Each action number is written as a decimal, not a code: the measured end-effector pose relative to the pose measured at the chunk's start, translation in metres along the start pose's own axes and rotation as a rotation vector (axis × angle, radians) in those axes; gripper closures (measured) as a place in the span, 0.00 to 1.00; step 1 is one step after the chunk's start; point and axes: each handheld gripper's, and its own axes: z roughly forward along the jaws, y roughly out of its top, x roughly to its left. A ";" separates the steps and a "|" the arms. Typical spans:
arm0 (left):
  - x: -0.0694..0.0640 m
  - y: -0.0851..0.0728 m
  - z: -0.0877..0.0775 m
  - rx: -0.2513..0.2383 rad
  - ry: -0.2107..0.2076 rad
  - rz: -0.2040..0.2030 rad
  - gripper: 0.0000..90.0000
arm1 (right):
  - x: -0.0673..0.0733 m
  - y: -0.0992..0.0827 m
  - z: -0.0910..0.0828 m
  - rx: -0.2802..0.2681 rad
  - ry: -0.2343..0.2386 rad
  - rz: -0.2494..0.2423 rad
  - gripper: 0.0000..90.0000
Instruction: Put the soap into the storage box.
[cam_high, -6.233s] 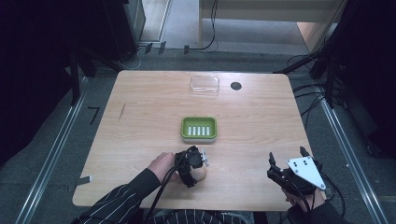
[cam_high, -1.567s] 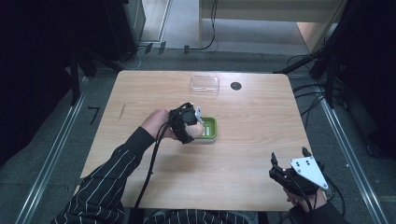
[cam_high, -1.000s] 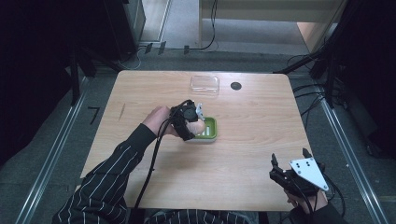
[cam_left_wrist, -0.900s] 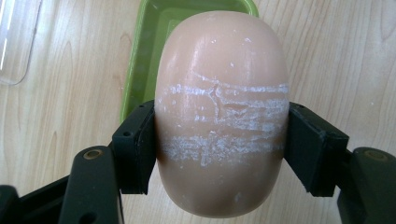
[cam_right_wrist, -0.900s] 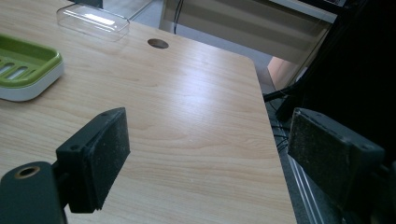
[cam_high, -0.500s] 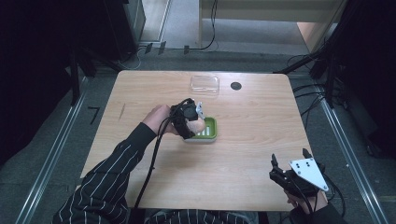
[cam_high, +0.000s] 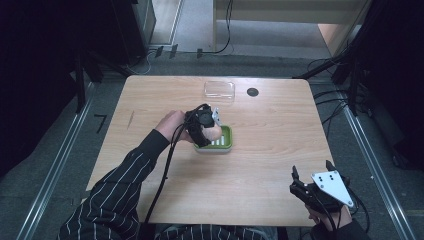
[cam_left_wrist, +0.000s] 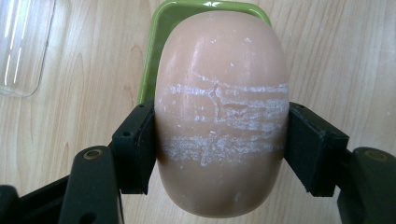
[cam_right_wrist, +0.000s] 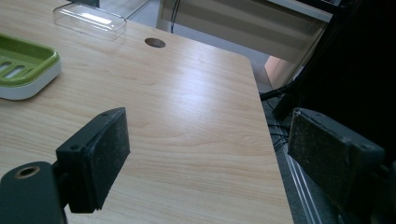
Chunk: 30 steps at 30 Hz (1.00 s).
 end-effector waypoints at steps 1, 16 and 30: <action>0.000 0.000 0.001 0.002 -0.004 -0.001 0.37 | 0.000 0.000 0.000 0.001 0.002 -0.002 0.15; 0.010 0.005 0.017 0.000 -0.020 0.021 0.37 | -0.002 -0.002 -0.004 0.013 -0.016 -0.004 0.15; 0.016 0.007 0.033 -0.010 -0.025 0.033 0.37 | -0.003 -0.004 -0.006 0.018 -0.028 -0.001 0.15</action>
